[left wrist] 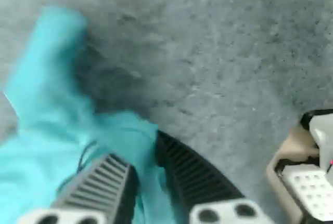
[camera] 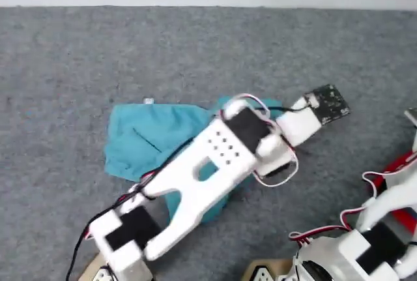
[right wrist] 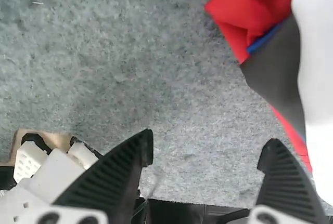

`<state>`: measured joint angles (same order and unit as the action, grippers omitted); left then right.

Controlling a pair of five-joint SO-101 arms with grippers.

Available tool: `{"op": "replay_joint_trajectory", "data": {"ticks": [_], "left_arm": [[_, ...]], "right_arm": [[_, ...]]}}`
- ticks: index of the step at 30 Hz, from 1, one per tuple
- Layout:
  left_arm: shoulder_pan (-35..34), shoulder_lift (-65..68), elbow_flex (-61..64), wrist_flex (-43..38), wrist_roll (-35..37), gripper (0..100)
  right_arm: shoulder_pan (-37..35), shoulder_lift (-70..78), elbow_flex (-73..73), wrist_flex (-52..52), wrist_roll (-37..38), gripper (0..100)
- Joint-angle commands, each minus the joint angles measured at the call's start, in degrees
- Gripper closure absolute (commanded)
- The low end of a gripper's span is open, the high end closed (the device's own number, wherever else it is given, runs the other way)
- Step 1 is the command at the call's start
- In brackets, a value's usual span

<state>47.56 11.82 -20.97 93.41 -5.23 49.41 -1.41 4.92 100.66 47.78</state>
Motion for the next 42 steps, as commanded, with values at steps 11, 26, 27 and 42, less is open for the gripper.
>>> {"op": "replay_joint_trajectory", "data": {"ticks": [11,26,27,42], "left_arm": [[-6.86,6.68,-19.21,7.3,12.4,72],[-34.2,-27.08,28.7,7.3,-1.49,72],[-36.66,-30.42,32.04,7.3,-2.2,73],[-67.34,-62.15,58.68,7.3,-25.05,79]], "right_arm": [[-5.76,-6.81,0.09,2.42,0.35,66.7],[-44.79,-6.37,-0.26,-17.54,-14.42,66.7],[-46.81,-5.32,-0.35,-19.03,-14.59,66.7],[-51.91,38.46,-33.58,-13.41,-14.42,86.3]]}}
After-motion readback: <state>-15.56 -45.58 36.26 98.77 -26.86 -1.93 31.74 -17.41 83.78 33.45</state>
